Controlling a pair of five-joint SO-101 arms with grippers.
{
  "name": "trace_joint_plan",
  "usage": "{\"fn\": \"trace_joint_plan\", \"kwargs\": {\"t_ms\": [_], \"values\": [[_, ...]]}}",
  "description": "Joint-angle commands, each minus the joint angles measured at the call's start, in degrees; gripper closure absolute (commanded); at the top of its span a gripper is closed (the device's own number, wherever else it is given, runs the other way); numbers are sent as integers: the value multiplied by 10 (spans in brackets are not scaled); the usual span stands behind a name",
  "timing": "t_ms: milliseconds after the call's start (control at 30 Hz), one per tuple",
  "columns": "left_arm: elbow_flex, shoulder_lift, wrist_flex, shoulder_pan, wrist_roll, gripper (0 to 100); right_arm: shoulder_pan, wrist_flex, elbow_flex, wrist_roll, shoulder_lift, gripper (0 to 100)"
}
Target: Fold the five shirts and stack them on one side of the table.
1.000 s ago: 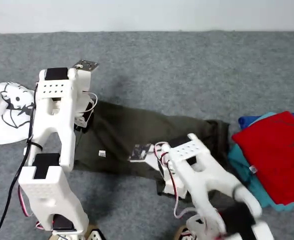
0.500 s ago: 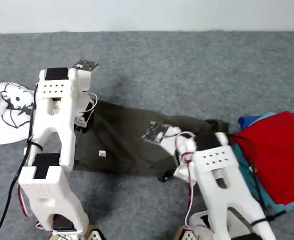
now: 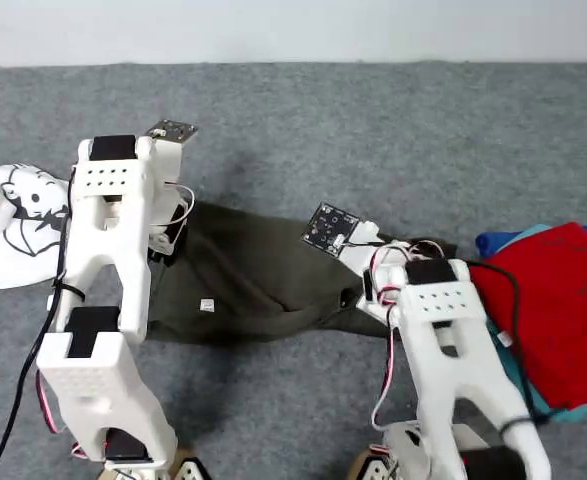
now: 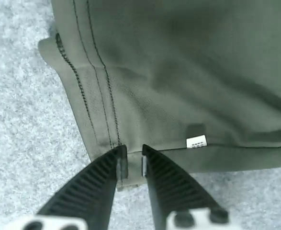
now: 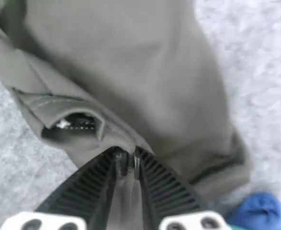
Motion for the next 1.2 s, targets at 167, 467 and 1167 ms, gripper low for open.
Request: {"fn": "trace_joint_plan", "kwargs": {"t_ms": [167,467,1167], "values": [[-1,-35,11,4,-6,942,-34,-41,-96,8,136,911],[-1,-34,11,4,-6,942,-36,-43,-188,4,262,812],[-1,-35,-10,-87,52,938,24,321,-258,-115,114,815]]}}
